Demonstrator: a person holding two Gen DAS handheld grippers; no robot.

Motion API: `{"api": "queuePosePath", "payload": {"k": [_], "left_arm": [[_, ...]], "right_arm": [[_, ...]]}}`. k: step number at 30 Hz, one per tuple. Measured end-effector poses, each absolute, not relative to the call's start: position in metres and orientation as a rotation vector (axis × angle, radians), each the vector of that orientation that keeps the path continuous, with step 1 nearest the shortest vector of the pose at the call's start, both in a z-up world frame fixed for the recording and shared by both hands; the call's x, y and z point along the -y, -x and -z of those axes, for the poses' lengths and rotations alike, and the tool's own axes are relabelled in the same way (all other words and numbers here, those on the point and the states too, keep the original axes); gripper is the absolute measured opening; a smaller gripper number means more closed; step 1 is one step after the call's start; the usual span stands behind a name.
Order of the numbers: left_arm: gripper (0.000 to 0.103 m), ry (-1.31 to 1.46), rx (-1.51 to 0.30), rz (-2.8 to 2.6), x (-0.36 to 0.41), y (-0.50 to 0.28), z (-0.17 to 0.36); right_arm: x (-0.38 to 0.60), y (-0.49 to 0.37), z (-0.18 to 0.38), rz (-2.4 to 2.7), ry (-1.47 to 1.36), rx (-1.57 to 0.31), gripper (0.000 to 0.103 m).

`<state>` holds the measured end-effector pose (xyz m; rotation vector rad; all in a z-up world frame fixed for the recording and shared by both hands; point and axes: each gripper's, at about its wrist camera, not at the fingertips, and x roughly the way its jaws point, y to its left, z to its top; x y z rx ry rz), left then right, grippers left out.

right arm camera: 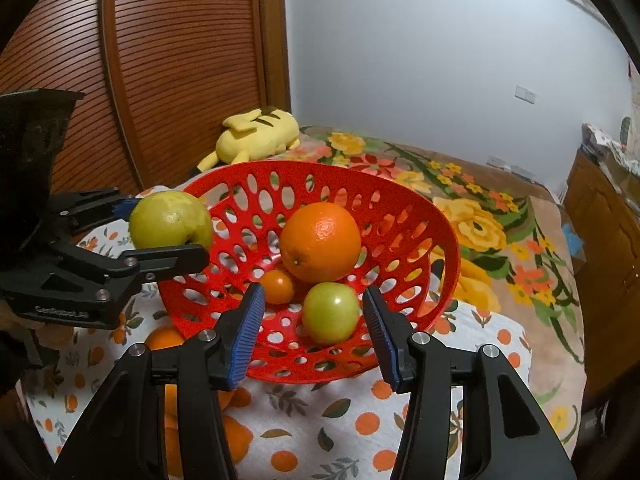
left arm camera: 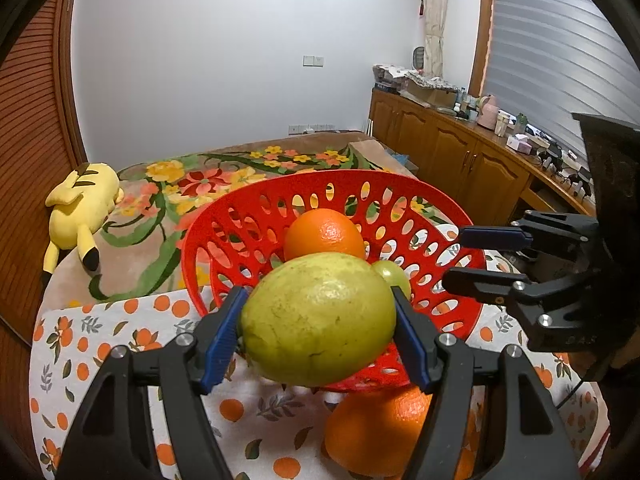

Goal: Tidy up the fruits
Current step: 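Lower the pear and pomelo into the basket and open both grippers, then withdraw both open grippers back toward the remaining fruit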

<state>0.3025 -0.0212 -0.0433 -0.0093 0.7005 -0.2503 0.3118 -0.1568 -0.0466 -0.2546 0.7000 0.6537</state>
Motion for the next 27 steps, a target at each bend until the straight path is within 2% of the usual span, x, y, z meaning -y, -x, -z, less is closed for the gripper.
{"api": "queuePosePath", "payload": {"k": [19,27], "left_arm": [[0.069,-0.017,-0.779,0.255,0.034,-0.316,0.054],[0.071,-0.007,-0.737,0.264,0.036,-0.312,0.047]], "right_arm": [[0.162,-0.304,0.040,-0.657,0.248,-0.683,0.052],[0.167,-0.296,0.035,-0.652,0.241,-0.675,0.052]]}}
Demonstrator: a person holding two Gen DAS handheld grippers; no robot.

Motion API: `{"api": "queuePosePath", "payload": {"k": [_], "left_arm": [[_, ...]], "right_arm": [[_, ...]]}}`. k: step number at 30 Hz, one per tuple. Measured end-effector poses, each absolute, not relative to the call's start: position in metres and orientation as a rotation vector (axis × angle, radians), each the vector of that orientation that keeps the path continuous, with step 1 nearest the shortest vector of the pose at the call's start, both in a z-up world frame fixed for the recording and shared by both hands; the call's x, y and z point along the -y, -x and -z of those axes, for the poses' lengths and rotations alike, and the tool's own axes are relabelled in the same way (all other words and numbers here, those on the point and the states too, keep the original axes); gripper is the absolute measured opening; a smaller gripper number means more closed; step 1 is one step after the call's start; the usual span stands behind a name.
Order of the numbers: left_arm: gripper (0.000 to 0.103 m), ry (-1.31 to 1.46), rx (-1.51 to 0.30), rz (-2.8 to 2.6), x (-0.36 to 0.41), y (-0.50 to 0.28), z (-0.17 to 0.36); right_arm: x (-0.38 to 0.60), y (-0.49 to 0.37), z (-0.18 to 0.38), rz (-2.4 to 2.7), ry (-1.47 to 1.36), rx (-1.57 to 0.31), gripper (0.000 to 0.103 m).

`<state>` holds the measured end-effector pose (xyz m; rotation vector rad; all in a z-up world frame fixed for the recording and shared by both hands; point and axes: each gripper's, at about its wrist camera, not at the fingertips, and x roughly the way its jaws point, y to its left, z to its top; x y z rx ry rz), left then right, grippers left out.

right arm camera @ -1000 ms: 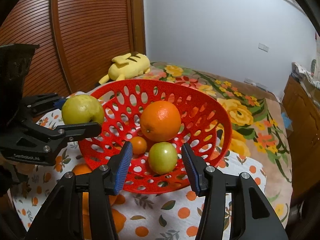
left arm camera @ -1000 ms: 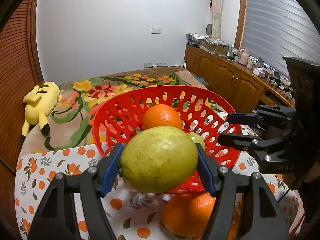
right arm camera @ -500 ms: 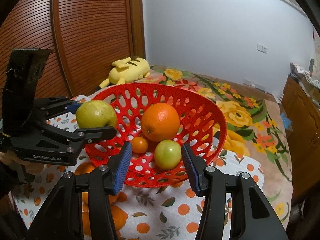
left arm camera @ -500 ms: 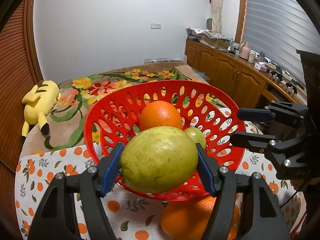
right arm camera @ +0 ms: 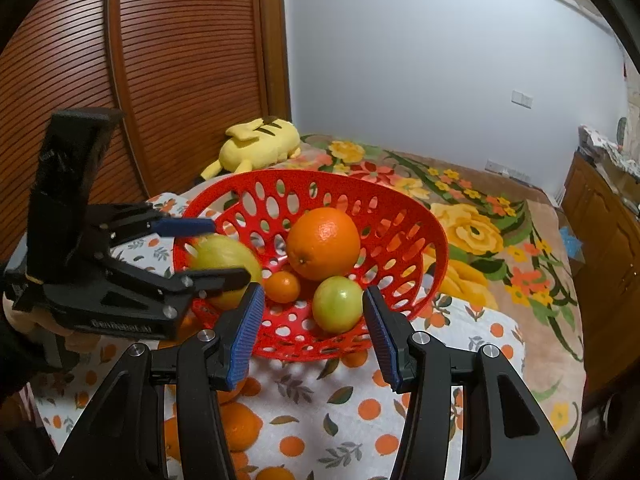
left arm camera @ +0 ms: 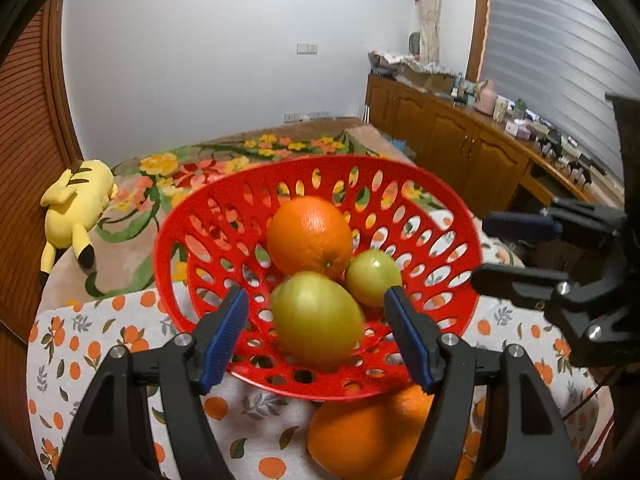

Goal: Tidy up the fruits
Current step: 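Withdraw both open grippers back toward the remaining fruit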

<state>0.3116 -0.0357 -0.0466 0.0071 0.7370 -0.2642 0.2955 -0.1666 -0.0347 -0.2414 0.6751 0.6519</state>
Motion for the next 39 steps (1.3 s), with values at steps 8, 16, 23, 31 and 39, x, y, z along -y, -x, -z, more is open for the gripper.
{"api": "queuePosePath", "payload": {"k": [8,16,23,31,39], "left_arm": [[0.071,0.004,-0.707,0.273,0.031,-0.281,0.036],[0.071,0.025,-0.695,0.282,0.022,-0.232,0.036],[0.071,0.048,-0.711,0.291,0.017,-0.195,0.048],[0.071,0.039,-0.733,0.295,0.020,-0.162,0.070],[0.071,0.054,-0.782,0.319,0.028,-0.142,0.085]], "right_arm": [[0.179,-0.273,0.027,-0.631,0.204,-0.661,0.053],[0.192,-0.235,0.033,-0.602,0.154,-0.669,0.055],[0.198,-0.200,0.052,-0.571,0.121,-0.686,0.056],[0.208,-0.179,0.085,-0.536,0.092,-0.735,0.056],[0.212,-0.156,0.095,-0.537,0.058,-0.744,0.055]]}}
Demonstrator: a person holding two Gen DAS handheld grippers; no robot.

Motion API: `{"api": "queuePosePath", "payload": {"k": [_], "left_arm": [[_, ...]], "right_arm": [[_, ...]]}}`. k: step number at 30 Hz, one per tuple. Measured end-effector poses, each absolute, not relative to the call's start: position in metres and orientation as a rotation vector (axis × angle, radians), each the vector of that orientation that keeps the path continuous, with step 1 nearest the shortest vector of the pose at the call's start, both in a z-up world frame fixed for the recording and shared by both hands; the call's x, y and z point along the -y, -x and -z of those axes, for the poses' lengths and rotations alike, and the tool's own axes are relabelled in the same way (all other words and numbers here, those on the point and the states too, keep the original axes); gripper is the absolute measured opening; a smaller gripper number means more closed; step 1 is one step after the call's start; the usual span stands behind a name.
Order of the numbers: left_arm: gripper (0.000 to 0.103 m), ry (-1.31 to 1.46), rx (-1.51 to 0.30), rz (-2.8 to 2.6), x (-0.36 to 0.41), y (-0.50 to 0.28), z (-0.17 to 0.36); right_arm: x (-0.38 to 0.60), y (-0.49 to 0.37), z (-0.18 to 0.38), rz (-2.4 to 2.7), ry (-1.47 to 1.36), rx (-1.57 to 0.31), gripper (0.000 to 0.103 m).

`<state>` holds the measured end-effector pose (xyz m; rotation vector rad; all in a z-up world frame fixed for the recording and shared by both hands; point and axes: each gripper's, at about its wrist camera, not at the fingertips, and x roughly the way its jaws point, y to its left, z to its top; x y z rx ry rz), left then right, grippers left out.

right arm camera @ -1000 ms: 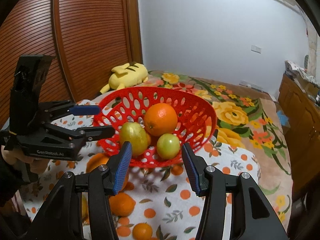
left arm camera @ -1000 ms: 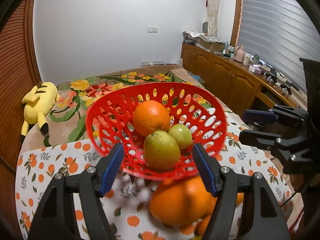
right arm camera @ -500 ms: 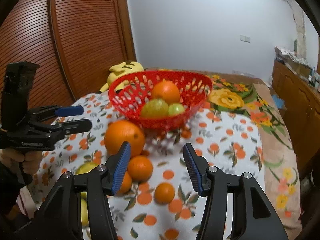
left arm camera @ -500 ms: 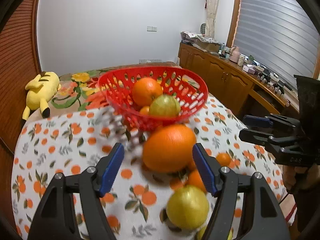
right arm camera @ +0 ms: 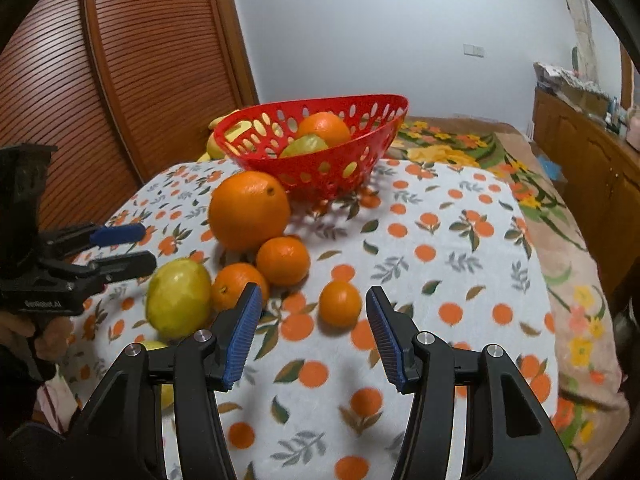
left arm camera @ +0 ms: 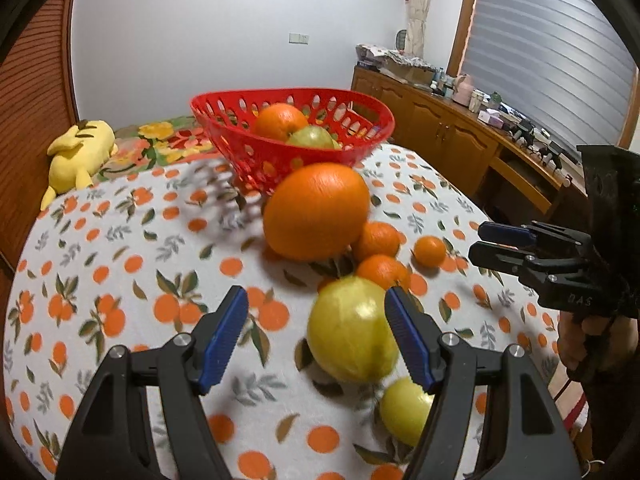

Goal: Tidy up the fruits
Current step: 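Withdraw both open grippers back toward the remaining fruit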

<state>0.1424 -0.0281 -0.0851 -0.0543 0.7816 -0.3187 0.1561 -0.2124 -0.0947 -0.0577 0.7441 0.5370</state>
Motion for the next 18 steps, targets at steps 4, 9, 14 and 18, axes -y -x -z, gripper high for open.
{"api": "queuePosePath", "payload": {"k": [4,9,14,18], "left_arm": [[0.071,0.050,-0.803,0.337,0.037,-0.138,0.091],[0.071,0.041,-0.828,0.359,0.049,-0.140,0.096],[0.071,0.035,-0.858,0.371,0.053,-0.148,0.102],[0.064,0.039,-0.878,0.381,0.054,-0.152,0.110]], "right_arm": [[0.208,-0.146,0.099,-0.548,0.044,-0.750,0.055],[0.203,-0.136,0.103,-0.562,0.039,-0.759,0.055],[0.199,-0.130,0.105,-0.579,0.035,-0.763,0.055],[0.194,-0.126,0.109,-0.593,0.038,-0.771,0.055]]}}
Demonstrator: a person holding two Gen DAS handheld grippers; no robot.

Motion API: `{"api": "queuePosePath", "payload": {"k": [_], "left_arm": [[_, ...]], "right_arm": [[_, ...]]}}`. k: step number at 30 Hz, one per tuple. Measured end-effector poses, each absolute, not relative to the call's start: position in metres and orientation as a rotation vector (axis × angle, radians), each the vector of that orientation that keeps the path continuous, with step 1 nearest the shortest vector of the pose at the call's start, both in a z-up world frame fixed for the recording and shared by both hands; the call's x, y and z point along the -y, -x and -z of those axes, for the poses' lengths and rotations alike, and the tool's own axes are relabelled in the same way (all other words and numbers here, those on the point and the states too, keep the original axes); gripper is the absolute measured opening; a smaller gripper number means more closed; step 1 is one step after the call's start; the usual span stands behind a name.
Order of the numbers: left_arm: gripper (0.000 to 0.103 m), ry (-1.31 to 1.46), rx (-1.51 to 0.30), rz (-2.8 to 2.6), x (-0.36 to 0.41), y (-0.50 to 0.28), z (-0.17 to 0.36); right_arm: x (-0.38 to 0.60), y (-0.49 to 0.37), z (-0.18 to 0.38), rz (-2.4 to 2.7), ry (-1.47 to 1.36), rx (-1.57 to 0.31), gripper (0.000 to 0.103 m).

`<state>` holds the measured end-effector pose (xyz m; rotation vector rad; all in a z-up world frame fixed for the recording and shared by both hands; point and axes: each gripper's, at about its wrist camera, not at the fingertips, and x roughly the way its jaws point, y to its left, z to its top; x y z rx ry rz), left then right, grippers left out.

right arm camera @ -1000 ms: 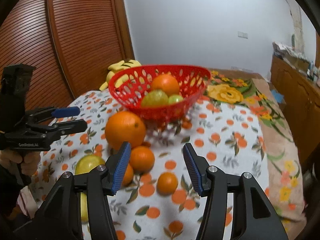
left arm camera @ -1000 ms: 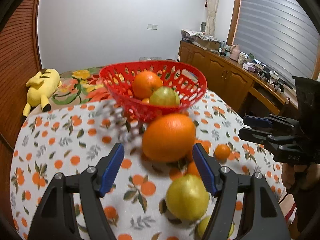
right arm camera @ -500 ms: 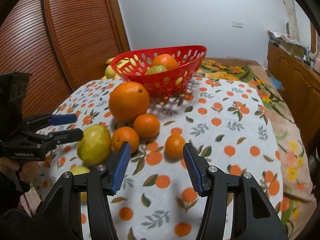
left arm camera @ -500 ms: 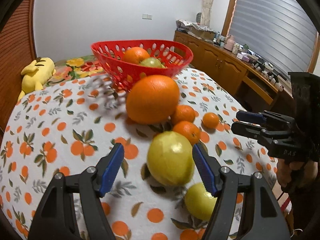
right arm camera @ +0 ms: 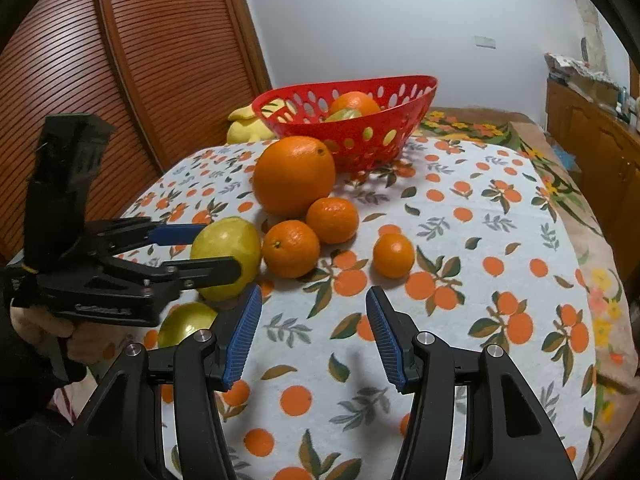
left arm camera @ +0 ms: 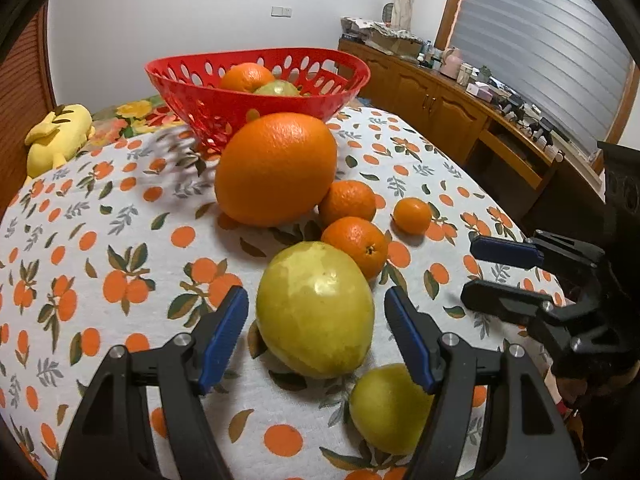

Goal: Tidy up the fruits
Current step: 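Grasp a yellow pomelo with the left gripper while the right gripper grasps a yellow-green pear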

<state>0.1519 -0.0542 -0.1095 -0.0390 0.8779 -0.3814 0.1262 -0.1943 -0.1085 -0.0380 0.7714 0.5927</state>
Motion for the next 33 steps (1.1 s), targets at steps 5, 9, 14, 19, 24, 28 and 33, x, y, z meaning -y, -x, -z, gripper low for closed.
{"api": "queuePosePath", "payload": {"k": [5,9,14,19,24,28,33], "left_arm": [[0.060,0.084,-0.871,0.378,0.045,-0.150,0.111],[0.060,0.096,-0.862,0.334,0.029,-0.145,0.112],[0.060,0.110,-0.847,0.292,0.010,-0.136,0.110],[0.060,0.131,-0.837,0.262,-0.007,-0.128,0.108],[0.060,0.157,-0.825,0.229,-0.022,-0.122,0.105],[0.060,0.175,-0.816,0.198,-0.036,-0.116,0.103],[0.060,0.196,-0.814,0.159,-0.056,-0.106,0.103]], "right_arm": [[0.184,-0.120,0.113,-0.624,0.041,-0.783,0.056],[0.169,-0.115,0.117,-0.660,0.047,-0.794,0.056],[0.154,-0.110,0.117,-0.698,0.048,-0.794,0.056],[0.141,-0.104,0.116,-0.725,0.060,-0.797,0.057],[0.126,-0.098,0.116,-0.754,0.071,-0.796,0.058],[0.112,-0.091,0.120,-0.786,0.078,-0.804,0.058],[0.092,-0.080,0.129,-0.825,0.121,-0.822,0.058]]}}
